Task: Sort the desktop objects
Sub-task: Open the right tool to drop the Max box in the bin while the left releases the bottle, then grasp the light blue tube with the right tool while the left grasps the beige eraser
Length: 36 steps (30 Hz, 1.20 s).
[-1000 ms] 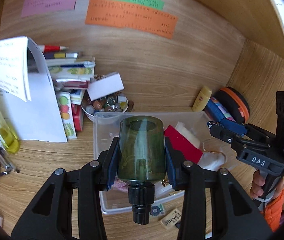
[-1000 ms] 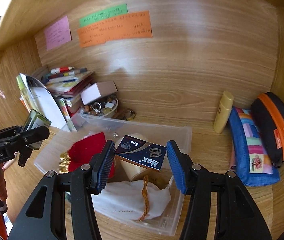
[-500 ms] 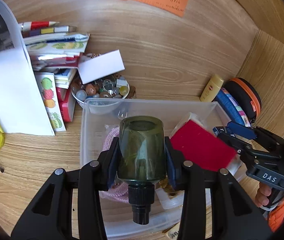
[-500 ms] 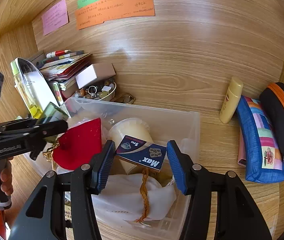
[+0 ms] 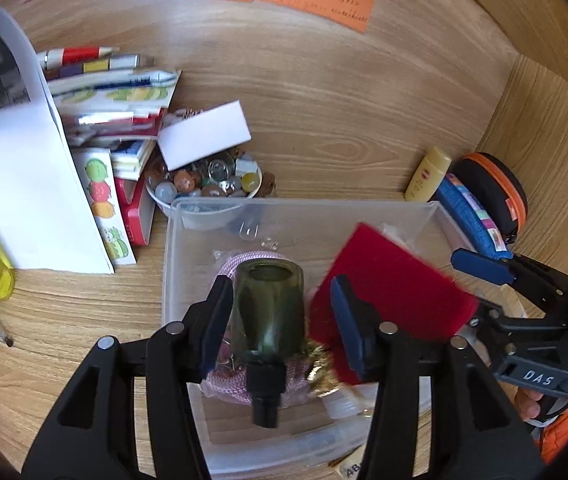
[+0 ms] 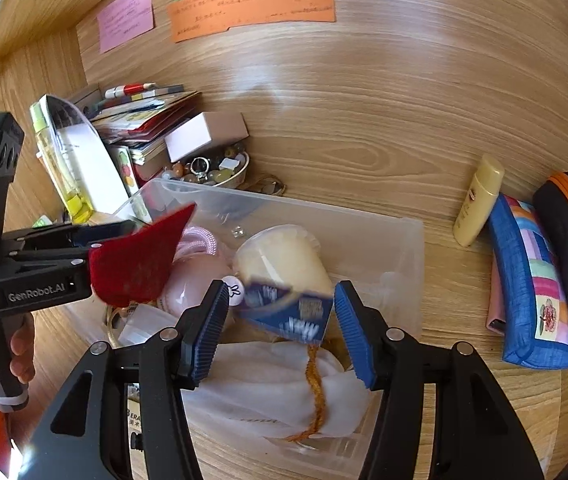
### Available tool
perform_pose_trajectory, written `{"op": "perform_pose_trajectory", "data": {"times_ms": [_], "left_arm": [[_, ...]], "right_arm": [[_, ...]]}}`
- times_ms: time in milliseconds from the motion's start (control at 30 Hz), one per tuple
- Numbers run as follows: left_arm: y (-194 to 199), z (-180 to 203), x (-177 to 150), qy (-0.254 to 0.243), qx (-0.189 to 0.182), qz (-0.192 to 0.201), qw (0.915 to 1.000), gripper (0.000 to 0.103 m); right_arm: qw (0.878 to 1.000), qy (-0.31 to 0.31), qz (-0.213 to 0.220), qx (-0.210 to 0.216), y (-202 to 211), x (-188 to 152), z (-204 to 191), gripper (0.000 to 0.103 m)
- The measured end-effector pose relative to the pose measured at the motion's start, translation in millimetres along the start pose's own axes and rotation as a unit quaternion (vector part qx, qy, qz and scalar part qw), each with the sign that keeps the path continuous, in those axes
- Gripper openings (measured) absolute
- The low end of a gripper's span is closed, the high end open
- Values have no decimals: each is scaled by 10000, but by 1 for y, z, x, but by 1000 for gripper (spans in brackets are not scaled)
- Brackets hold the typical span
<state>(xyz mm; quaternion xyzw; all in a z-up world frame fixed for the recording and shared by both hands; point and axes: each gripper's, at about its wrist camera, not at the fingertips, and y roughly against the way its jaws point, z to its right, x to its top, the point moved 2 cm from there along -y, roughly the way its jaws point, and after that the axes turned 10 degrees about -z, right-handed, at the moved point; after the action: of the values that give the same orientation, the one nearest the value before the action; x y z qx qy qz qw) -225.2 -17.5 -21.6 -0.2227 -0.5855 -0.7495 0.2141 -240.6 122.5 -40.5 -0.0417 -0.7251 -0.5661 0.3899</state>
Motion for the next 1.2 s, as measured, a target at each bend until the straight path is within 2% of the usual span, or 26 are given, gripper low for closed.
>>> {"op": "perform_pose_trajectory", "data": {"times_ms": [100, 200, 267, 400, 467, 600, 700, 767, 1000, 1200], "left_arm": [[7, 4, 1, -45, 43, 59, 10000, 53], [15, 6, 1, -81, 108, 141, 9998, 57], [22, 7, 0, -110, 181, 224, 9995, 64], [38, 12, -5, -240, 335, 398, 9984, 68], [45, 14, -8, -266, 425, 474, 9976, 73], [63, 16, -14, -329, 610, 655, 9954, 76], [77, 18, -20, -358, 693, 806, 9937, 84], [87, 18, -25, -352, 772, 917, 9922, 94], [112, 12, -48, -295, 935, 1121, 9888, 98], [117, 4, -76, -173, 929, 1027, 9902, 98]], "right_arm": [[10000, 55, 35, -70, 2, -1, -4, 62], [9998, 85, 88, -124, 5, -1, -6, 63], [9997, 103, 133, -155, 10, 0, -8, 64], [9992, 134, 290, -223, 22, 1, -13, 76], [9988, 169, 393, -257, 29, 1, -16, 80], [9977, 218, 546, -350, 46, 1, -22, 84], [9971, 222, 608, -396, 58, -1, -26, 89], [9967, 205, 663, -420, 65, -5, -29, 92], [9958, 116, 791, -454, 87, -26, -39, 102], [9971, 72, 640, -397, 86, -50, -53, 103]]}}
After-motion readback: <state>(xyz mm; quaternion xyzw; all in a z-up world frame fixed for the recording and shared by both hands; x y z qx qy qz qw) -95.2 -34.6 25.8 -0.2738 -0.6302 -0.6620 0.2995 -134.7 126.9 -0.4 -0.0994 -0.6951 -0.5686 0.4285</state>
